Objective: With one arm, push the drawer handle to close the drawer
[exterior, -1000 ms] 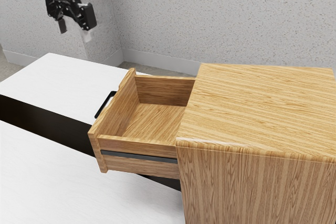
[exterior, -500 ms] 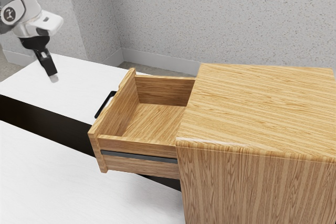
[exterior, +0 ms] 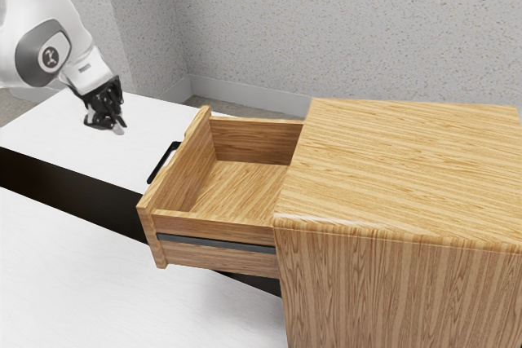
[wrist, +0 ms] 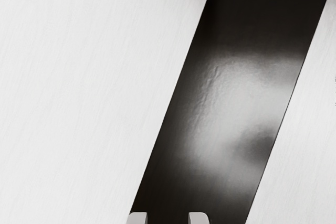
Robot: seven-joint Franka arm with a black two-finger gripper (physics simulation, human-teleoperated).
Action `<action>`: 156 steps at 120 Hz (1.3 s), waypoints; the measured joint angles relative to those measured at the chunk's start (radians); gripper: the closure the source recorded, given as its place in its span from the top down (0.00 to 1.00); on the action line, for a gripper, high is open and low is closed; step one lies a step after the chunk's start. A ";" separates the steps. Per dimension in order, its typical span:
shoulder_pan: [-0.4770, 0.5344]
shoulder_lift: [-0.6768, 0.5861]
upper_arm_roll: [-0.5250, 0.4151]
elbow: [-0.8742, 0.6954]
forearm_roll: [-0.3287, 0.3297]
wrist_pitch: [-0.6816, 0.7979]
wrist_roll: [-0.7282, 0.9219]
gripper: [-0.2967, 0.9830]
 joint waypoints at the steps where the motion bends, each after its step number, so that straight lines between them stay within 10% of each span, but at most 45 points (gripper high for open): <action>1: 0.000 0.001 0.000 0.000 -0.001 0.001 0.006 0.22; 44: -0.002 0.013 -0.057 -0.002 -0.110 -0.090 0.146 0.16; 156: 0.001 0.018 -0.330 -0.011 -0.135 -0.194 0.123 0.16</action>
